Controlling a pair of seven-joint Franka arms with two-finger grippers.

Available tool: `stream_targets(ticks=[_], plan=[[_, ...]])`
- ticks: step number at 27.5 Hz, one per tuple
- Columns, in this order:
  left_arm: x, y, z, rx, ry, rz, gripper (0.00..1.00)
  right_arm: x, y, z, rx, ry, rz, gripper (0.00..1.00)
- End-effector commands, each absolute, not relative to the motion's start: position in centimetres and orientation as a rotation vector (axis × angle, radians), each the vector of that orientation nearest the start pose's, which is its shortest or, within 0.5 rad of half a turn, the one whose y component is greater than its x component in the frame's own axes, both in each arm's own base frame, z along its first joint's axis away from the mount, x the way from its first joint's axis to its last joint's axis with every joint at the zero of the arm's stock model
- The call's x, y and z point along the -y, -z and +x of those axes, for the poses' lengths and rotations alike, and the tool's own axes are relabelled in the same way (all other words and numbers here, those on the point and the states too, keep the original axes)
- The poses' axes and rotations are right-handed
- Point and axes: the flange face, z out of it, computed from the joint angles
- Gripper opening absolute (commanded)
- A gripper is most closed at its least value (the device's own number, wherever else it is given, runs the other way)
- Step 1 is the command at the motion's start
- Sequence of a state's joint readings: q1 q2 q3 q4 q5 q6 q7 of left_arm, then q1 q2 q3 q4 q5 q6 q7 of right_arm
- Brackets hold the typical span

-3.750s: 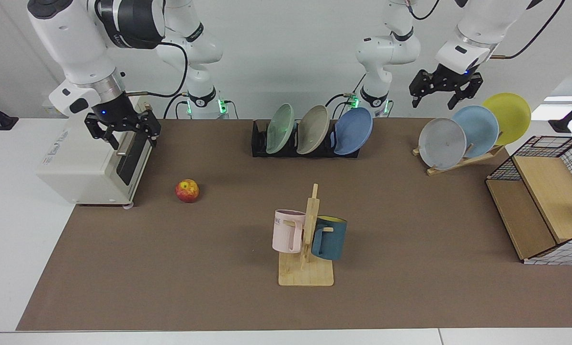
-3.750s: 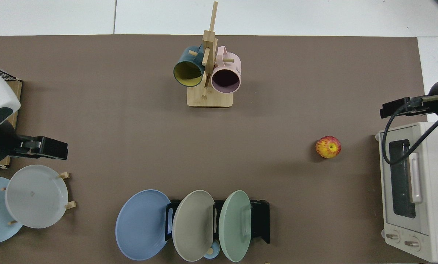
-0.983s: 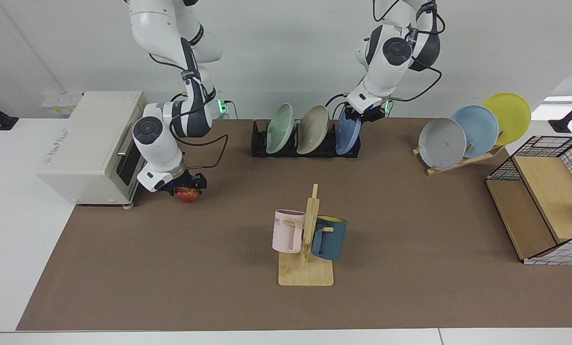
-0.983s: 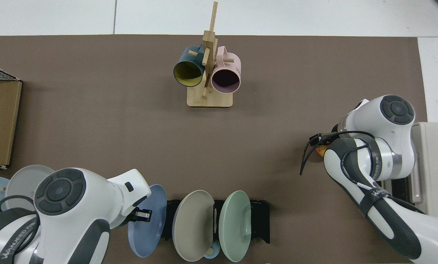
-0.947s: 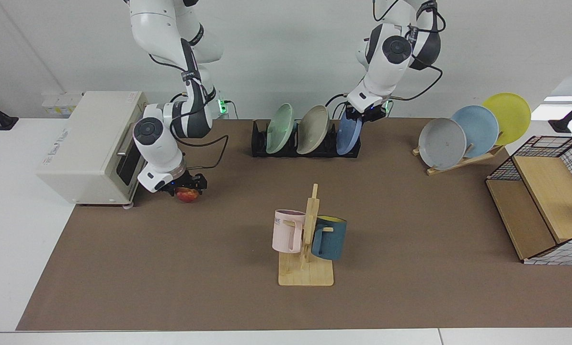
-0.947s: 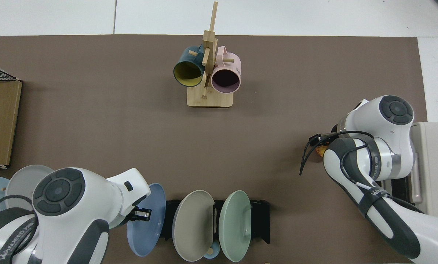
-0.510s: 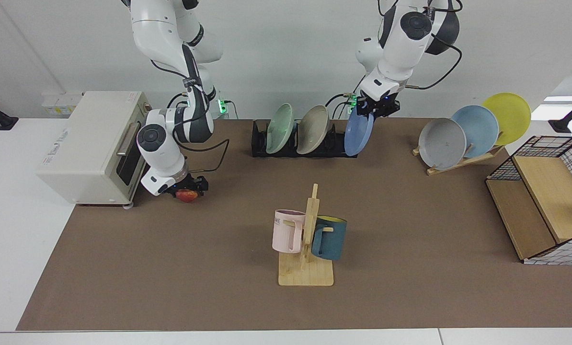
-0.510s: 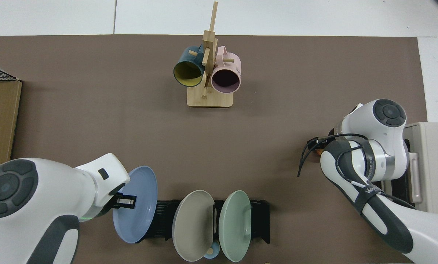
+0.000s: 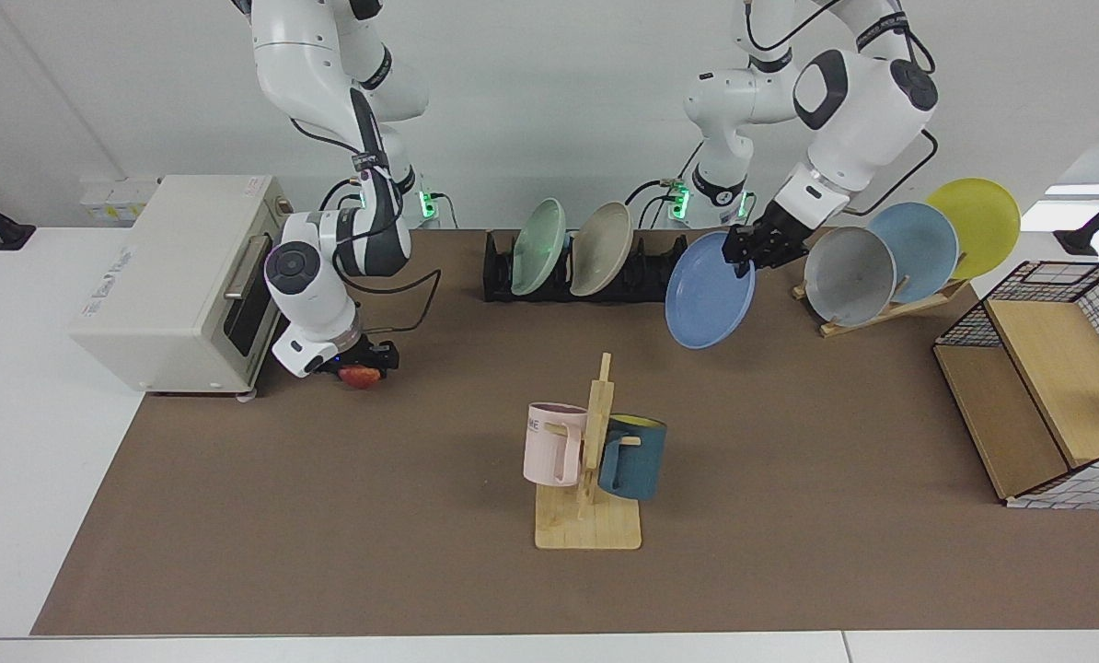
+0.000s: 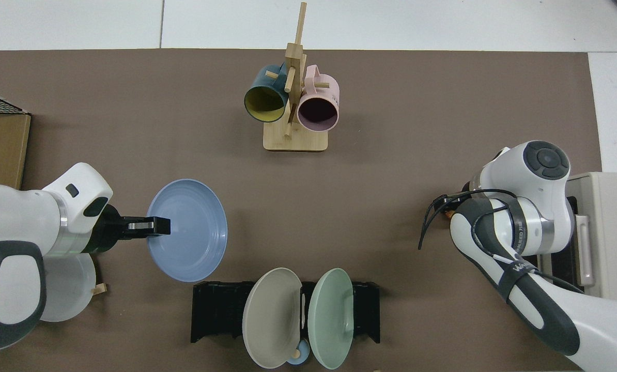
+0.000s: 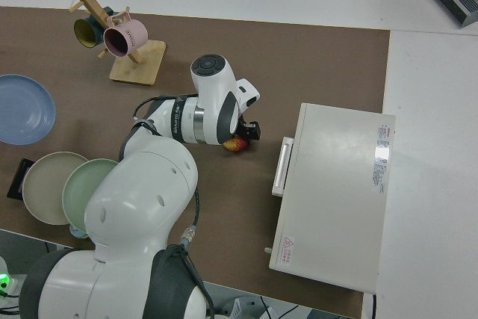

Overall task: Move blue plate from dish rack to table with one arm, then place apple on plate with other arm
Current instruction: 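Lift the blue plate out of the rack with the left gripper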

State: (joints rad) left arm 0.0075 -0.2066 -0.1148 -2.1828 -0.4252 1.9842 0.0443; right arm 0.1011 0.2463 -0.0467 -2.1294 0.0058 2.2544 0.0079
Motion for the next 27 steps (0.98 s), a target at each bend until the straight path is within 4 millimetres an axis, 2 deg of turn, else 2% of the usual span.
stream_targets(ticks=[1, 3, 4, 7, 9, 11, 13, 19, 24, 27], plan=[[8.2, -45.1, 52.5, 0.089, -0.019, -3.636, 0.0, -3.4, -29.7, 55.8, 0.053, -0.166, -3.158, 0.02], [8.1, -43.1, 53.6, 0.211, -0.079, -3.725, 0.0, -3.3, -30.8, 56.0, 0.059, -0.161, -3.164, 0.02], [8.1, -42.1, 53.9, 0.211, -0.093, -3.752, 0.0, -3.4, -31.5, 56.2, 0.073, -0.161, -3.171, 0.02], [8.7, -40.3, 54.4, -0.009, -0.039, -3.764, 0.0, -3.4, -33.7, 56.5, 0.09, -0.15, -3.187, 0.02], [8.8, -39.4, 54.8, -0.05, -0.001, -3.757, 0.0, -3.3, -35.1, 56.6, 0.09, -0.129, -3.188, 0.02], [9.0, -38.1, 54.9, -0.063, -0.038, -3.752, 0.0, -3.3, -36.7, 56.5, 0.116, -0.092, -3.189, 0.02], [10.0, -37.2, 54.9, -0.096, -0.059, -3.75, 0.0, -3.2, -38.1, 56.4, 0.132, -0.066, -3.189, 0.02], [14.9, -36.2, 55.0, -0.177, 0.042, -3.737, 0.0, -3.3, -41.9, 56.5, 0.104, -0.064, -3.175, 0.0], [16.9, -36.3, 54.5, -0.241, 0.033, -3.735, 0.0, -3.8, -46.1, 57.1, 0.101, -0.134, -3.173, 0.0], [18.1, -36.4, 54.4, -0.213, 0.044, -3.736, 0.0, -3.8, -47.3, 57.2, 0.1, -0.151, -3.173, 0.0]])
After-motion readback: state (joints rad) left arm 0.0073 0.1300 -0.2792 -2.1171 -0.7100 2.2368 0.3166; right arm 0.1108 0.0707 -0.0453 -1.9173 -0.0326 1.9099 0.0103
